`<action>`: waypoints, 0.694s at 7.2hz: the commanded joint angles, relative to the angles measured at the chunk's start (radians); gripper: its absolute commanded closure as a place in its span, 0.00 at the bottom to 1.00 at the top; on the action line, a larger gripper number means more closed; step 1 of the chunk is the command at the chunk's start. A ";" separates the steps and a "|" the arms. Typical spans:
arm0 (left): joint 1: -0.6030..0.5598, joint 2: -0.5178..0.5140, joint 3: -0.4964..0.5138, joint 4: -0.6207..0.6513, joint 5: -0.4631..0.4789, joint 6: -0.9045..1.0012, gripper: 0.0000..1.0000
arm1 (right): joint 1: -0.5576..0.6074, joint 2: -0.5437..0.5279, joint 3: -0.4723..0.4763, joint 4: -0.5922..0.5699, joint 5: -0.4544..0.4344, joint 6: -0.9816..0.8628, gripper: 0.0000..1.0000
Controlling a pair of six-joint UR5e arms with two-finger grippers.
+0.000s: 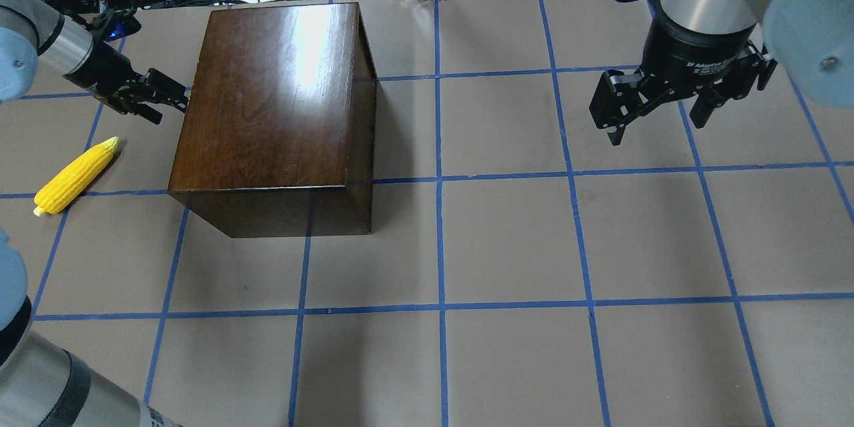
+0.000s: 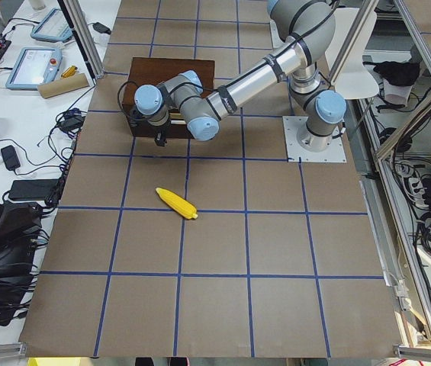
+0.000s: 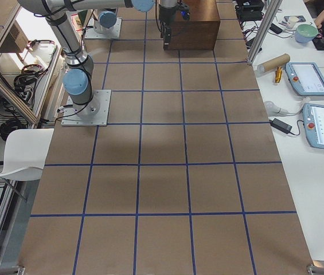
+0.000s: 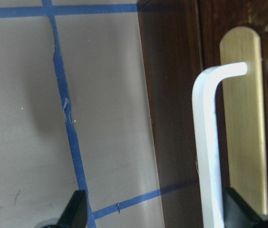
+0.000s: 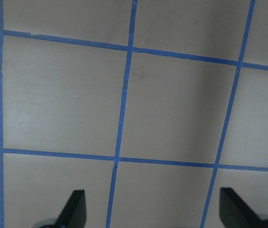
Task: Open drawer and put corn inside
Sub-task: 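Grasp the white drawer handle with the left gripper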
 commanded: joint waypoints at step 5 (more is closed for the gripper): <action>0.002 -0.021 0.002 0.005 0.006 0.003 0.00 | 0.000 0.000 0.000 0.000 0.001 -0.001 0.00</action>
